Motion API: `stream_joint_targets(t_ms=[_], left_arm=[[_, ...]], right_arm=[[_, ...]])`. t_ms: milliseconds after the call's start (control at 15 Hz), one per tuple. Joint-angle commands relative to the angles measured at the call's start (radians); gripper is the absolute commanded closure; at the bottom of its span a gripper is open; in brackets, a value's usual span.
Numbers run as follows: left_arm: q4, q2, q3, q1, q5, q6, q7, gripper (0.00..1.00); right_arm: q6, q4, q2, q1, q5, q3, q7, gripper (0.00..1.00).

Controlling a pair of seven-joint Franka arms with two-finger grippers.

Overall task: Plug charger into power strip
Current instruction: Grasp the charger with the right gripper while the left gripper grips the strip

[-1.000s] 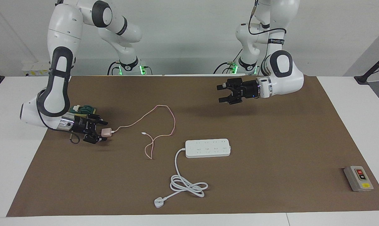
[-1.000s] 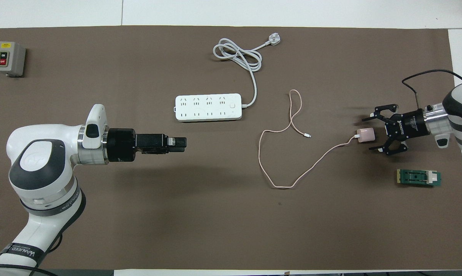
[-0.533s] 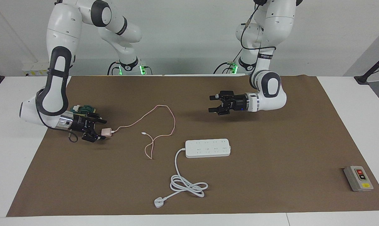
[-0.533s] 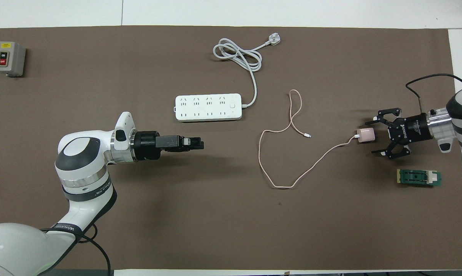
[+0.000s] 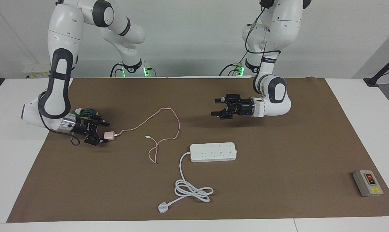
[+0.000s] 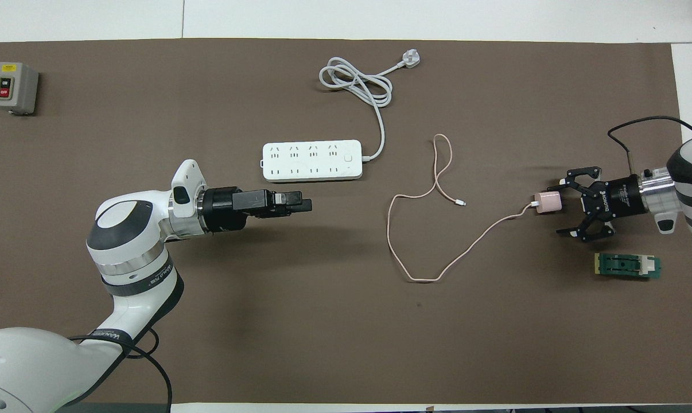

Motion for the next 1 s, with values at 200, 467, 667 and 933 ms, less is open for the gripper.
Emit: stream_joint_targets(t_ms=[200, 467, 667, 933], left_arm=[[0.008, 0.014, 0.013, -0.032, -0.022, 0.075, 0.013, 0.0], [0.01, 0.015, 0.012, -0.051, -0.024, 0.133, 0.01, 0.0], [0.017, 0.015, 0.012, -0.055, -0.024, 0.137, 0.001, 0.0], [0.017, 0.018, 0.012, -0.061, -0.025, 0.138, 0.003, 0.0]], right_arm=[[0.036, -0.036, -0.033, -0.007, 0.021, 0.009, -0.016, 1.0], [0.016, -0.012, -0.033, 0.003, 0.054, 0.011, 0.006, 1.0], [-0.032, 0.037, -0.037, 0.006, 0.06, 0.02, 0.098, 1.0], [-0.046, 0.056, -0.092, 0.013, 0.074, 0.082, 0.236, 1.0]])
